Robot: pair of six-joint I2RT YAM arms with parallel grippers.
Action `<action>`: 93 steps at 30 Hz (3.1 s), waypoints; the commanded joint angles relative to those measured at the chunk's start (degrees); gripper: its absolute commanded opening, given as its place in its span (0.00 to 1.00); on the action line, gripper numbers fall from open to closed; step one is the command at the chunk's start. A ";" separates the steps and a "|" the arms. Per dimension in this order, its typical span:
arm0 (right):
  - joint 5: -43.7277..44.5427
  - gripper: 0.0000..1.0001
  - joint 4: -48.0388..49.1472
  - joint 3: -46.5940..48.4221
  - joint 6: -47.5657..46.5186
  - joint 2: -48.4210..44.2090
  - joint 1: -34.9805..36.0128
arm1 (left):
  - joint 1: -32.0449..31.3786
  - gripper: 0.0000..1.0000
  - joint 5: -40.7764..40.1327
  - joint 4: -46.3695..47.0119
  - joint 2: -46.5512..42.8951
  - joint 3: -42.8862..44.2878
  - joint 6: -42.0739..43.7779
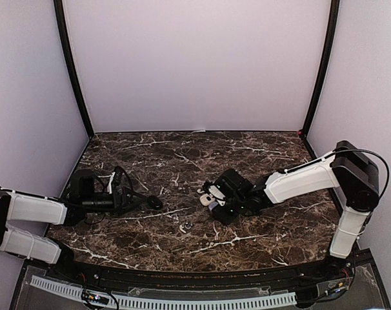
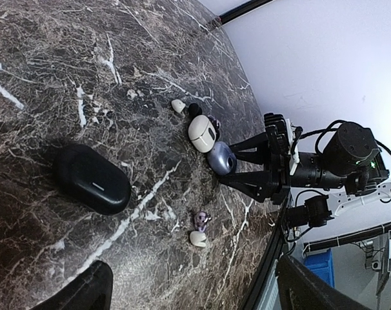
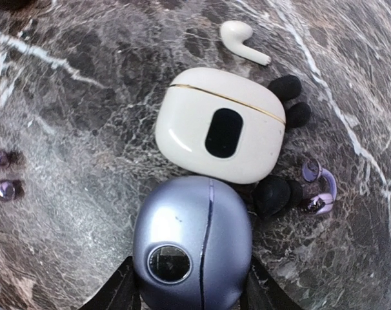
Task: Insert the wireless bluetooth earbuds into the charging case
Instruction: Pick up the charging case from the center of the board, then pass from the right arm to the left
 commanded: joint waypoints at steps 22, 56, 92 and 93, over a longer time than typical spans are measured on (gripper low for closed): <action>10.15 0.41 23.94 -9.80 -14.62 -21.98 12.37 | -20.99 0.77 -5.93 2.33 7.11 19.02 -4.66; 12.12 0.58 23.27 -7.37 -17.28 -18.43 16.40 | -26.82 0.11 -4.03 1.06 15.33 25.09 1.19; -30.10 0.73 28.41 -5.75 -1.20 -21.22 6.58 | -26.84 0.09 3.52 18.92 2.66 9.71 35.37; -30.14 0.72 28.63 -5.49 -1.12 -21.03 6.50 | -26.82 0.09 3.87 18.90 2.70 9.66 35.56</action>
